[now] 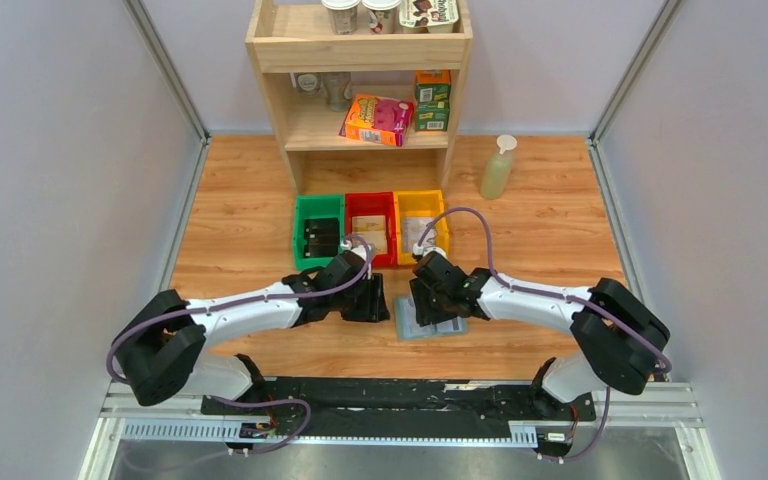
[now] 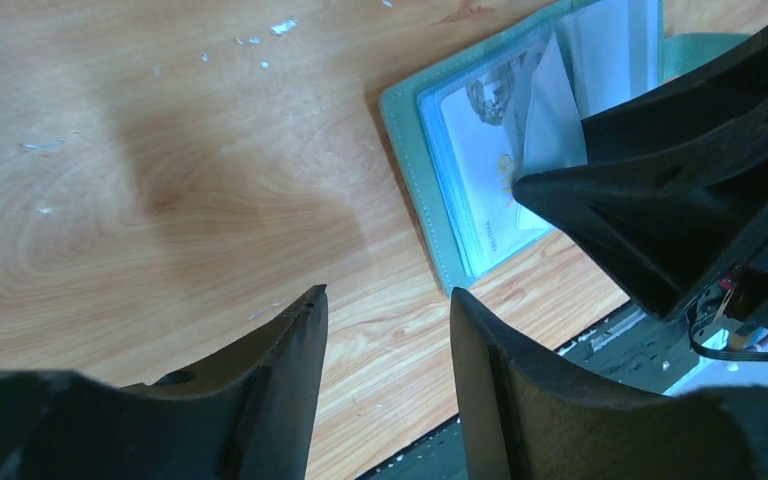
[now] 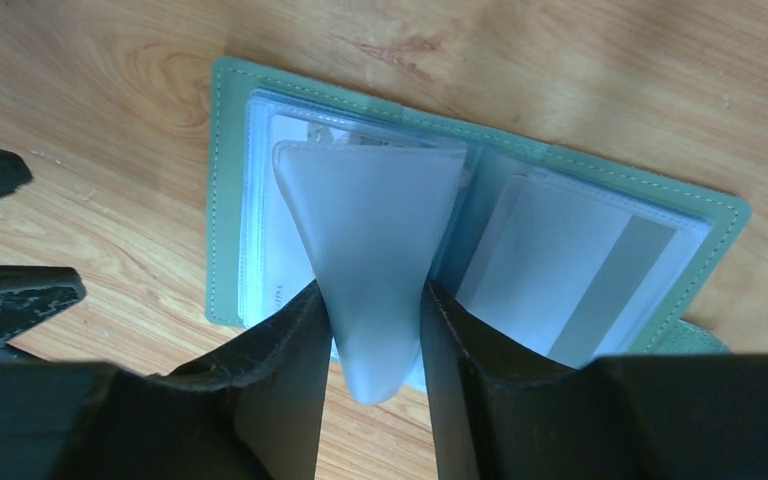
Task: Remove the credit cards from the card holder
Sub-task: Remove the credit card from the card holder.
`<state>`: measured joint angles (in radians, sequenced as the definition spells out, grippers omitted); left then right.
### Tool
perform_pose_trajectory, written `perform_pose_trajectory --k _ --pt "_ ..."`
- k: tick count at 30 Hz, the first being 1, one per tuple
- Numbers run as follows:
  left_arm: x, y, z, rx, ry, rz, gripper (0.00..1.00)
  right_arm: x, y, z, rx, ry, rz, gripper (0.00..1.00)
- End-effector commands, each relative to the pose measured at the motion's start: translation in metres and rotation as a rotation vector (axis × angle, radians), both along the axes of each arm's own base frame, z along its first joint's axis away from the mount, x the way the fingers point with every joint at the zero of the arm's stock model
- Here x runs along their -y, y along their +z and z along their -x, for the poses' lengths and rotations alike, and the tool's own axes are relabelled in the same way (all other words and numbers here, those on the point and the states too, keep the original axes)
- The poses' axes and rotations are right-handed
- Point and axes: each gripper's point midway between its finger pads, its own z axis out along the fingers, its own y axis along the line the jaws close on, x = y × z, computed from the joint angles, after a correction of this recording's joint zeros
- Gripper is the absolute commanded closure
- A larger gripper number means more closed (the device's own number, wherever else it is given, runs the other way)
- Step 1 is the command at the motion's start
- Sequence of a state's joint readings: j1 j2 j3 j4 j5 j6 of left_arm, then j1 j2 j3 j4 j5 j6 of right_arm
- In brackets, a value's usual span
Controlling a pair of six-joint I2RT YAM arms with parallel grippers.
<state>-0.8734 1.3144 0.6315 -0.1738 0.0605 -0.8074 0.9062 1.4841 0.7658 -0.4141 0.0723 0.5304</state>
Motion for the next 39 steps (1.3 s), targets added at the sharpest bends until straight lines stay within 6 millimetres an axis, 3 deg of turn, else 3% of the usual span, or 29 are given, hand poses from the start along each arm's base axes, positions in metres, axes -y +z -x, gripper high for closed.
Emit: perform_pose_trajectory --k 1,3,8,15,23,30,39 --pt "0.032 0.027 -0.009 0.036 -0.032 0.101 0.45 0.001 -0.002 0.005 -0.047 0.006 -0.096 0.59" --pt "0.039 0.03 -0.011 0.035 -0.043 0.113 0.46 0.001 -0.001 0.004 -0.067 -0.003 -0.153 0.6" --pt "0.056 0.03 -0.017 0.024 -0.082 0.118 0.63 0.004 -0.001 0.0 -0.106 -0.034 -0.264 0.62" --pt "0.077 0.003 -0.013 -0.055 -0.139 0.106 0.72 0.004 -0.002 0.001 -0.129 -0.033 -0.302 0.62" --pt "0.072 -0.027 0.002 -0.157 -0.182 0.03 0.75 0.012 -0.002 -0.005 -0.111 -0.079 -0.252 0.61" --pt "0.064 -0.04 0.008 -0.183 -0.191 -0.01 0.77 0.033 0.006 -0.015 -0.049 -0.169 -0.156 0.54" --pt "0.062 -0.044 0.009 -0.195 -0.196 -0.019 0.78 0.08 0.025 -0.029 0.096 -0.277 0.067 0.48"
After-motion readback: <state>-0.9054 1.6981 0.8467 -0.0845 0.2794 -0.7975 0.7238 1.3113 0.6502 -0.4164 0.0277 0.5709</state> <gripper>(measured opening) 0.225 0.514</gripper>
